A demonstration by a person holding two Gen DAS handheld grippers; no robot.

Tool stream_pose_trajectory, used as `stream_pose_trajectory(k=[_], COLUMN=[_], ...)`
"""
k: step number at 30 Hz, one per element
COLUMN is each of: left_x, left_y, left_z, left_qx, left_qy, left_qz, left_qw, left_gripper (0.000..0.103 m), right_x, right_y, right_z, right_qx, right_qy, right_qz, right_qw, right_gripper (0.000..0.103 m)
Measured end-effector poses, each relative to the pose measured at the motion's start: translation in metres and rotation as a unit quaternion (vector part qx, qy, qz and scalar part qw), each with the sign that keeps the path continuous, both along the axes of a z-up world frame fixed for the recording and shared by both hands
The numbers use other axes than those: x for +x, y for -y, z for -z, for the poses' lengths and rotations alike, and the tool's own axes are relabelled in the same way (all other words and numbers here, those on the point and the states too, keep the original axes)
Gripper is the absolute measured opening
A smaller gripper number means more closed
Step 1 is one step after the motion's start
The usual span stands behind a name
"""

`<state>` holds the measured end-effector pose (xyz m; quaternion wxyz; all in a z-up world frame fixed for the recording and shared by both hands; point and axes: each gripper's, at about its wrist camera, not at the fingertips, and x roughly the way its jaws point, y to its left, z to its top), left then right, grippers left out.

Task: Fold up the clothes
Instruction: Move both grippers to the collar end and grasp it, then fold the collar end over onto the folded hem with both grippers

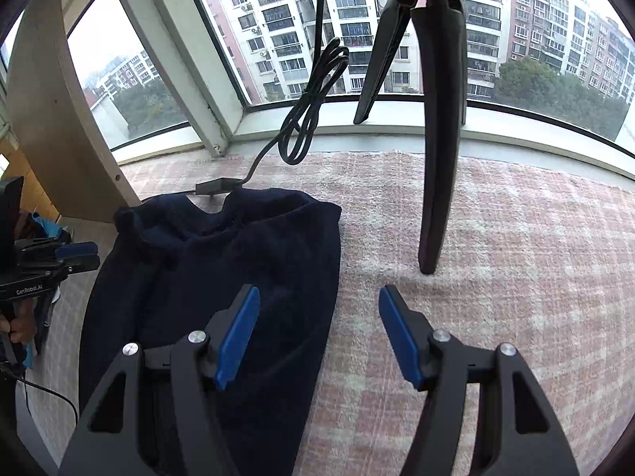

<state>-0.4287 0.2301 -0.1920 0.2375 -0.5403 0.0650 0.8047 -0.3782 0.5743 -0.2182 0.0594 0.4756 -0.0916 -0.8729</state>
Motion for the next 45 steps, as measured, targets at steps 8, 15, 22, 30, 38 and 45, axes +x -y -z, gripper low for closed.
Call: stream_pose_trajectory(k=[8, 15, 22, 30, 38, 45], left_x=[-0.025, -0.03, -0.025, 0.007, 0.091, 0.18], left_y=[-0.011, -0.017, -0.019, -0.023, 0.002, 0.033], left_z=[0.014, 0.021, 0.023, -0.015, -0.091, -0.13], left_qx=[0.001, -0.001, 0.012, 0.035, 0.049, 0.06], left_qy=[0.002, 0.008, -0.01, -0.052, -0.102, -0.121], left_qz=[0.005, 0.0, -0.007, 0.023, 0.06, 0.085], left_qw=[1.0, 1.0, 0.9999, 0.9978, 0.9917, 0.9872], left_gripper=[0.032, 0.033, 0.008, 0.006, 0.006, 0.006], right_x=[-0.037, -0.052, -0.055, -0.027, 0.072, 0.198], right_y=[0.004, 0.015, 0.021, 0.017, 0.031, 0.052], right_z=[0.02, 0.027, 0.026, -0.01, -0.098, -0.137], right_qx=[-0.006, -0.003, -0.025, -0.082, -0.072, -0.066], right_qy=[0.007, -0.001, -0.018, -0.048, -0.093, -0.105], right_qz=[-0.042, -0.061, -0.068, -0.063, -0.085, -0.087], right_qw=[0.999, 0.998, 0.997, 0.994, 0.989, 0.988], right_gripper=[0.062, 0.062, 0.026, 0.008, 0.008, 0.008])
